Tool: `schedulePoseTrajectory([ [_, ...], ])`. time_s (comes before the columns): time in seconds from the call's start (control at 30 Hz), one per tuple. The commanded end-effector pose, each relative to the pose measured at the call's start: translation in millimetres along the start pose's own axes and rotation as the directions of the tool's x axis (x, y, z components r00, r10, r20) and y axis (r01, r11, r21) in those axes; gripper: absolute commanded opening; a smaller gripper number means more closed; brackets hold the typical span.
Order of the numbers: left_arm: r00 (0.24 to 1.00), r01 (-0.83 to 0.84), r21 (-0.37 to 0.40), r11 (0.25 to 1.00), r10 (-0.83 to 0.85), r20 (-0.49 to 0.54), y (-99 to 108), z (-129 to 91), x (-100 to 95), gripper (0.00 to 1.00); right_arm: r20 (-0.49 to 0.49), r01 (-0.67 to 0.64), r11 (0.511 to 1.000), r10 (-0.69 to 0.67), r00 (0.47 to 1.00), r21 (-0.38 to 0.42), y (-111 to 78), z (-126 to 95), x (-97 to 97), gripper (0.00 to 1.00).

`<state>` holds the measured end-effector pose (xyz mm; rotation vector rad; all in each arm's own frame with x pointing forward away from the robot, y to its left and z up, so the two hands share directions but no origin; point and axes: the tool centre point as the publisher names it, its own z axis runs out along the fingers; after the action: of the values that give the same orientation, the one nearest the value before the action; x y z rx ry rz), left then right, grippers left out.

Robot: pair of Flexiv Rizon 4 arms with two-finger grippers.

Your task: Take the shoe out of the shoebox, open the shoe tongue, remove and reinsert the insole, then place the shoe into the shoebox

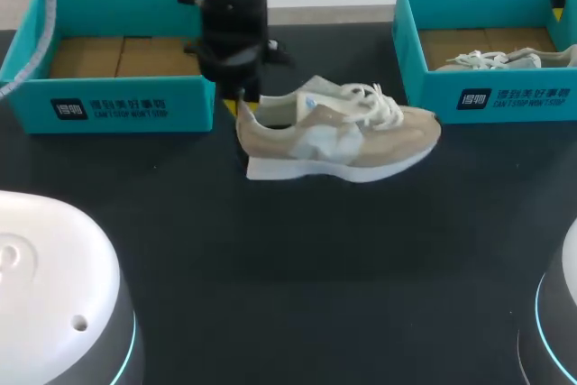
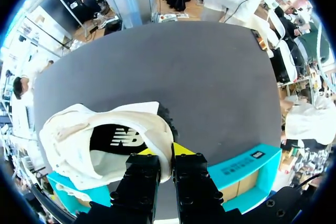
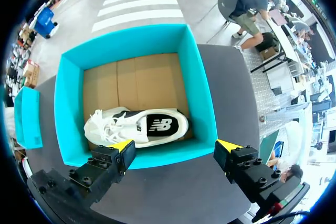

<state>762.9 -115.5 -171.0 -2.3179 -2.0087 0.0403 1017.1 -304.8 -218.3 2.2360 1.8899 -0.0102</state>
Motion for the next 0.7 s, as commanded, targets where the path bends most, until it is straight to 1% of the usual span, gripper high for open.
schedulePoseTrajectory([
  [0.03, 1.0, 0.015, -0.019, 1.0, -0.015, 0.017, -4, 23, -1.6, 0.0, -0.002, -0.001, 1.0, 0.001, 1.0, -0.003, -1.2, 0, -0.2, 1.0],
  [0.23, 0.999, 0.053, -0.041, 0.998, -0.053, 0.002, 1, 53, -2.2, 0.0, -0.002, -0.001, 1.0, 0.001, 1.0, -0.003, -1.2, 0, -0.2, 1.0],
  [0.27, 0.998, 0.064, -0.05, 0.997, -0.064, 0.006, 2, 58, -2.4, 0.0, -0.002, -0.001, 1.0, 0.001, 1.0, -0.003, -1.2, 0, -0.2, 1.0],
  [0.3, 0.997, 0.076, -0.077, 0.994, -0.076, -0.005, 4, 62, -2.6, 0.0, -0.002, -0.001, 1.0, 0.001, 1.0, -0.003, -1.2, 0, -0.2, 1.0],
  [0.33, 0.996, 0.088, -0.082, 0.993, -0.088, -0.002, 4, 67, -2.8, 0.0, -0.002, -0.001, 1.0, 0.001, 1.0, -0.003, -1.2, 0, -0.2, 1.0],
  [0.37, 0.995, 0.104, -0.068, 0.992, -0.103, 0.02, 3, 71, -3.2, 0.0, -0.002, -0.001, 1.0, 0.001, 1.0, -0.003, -1.2, 0, -0.2, 1.0],
  [0.4, 0.993, 0.118, -0.076, 0.99, -0.117, 0.013, 4, 75, -3.0, 0.0, -0.002, -0.001, 1.0, 0.001, 1.0, -0.003, -1.2, 0, -0.2, 1.0],
  [0.47, 0.991, 0.134, -0.058, 0.989, -0.133, 0.018, 5, 85, -4.3, 0.0, -0.002, -0.001, 1.0, 0.001, 1.0, -0.003, -1.2, 0, -0.2, 1.0],
  [0.57, 0.988, 0.157, -0.051, 0.986, -0.157, 0.01, 5, 102, -5.3, 0.0, -0.002, -0.001, 1.0, 0.001, 1.0, -0.003, -1.2, 0, -0.2, 1.0],
  [0.63, 0.988, 0.154, -0.067, 0.986, -0.155, -0.005, 7, 115, -6.5, 0.0, -0.002, -0.001, 1.0, 0.001, 1.0, -0.003, -1.2, 0, -0.2, 1.0],
  [0.7, 0.987, 0.159, -0.063, 0.985, -0.159, -0.004, 9, 126, -7.6, 0.0, -0.002, -0.001, 1.0, 0.001, 1.0, -0.003, -1.2, 0, -0.2, 1.0],
])
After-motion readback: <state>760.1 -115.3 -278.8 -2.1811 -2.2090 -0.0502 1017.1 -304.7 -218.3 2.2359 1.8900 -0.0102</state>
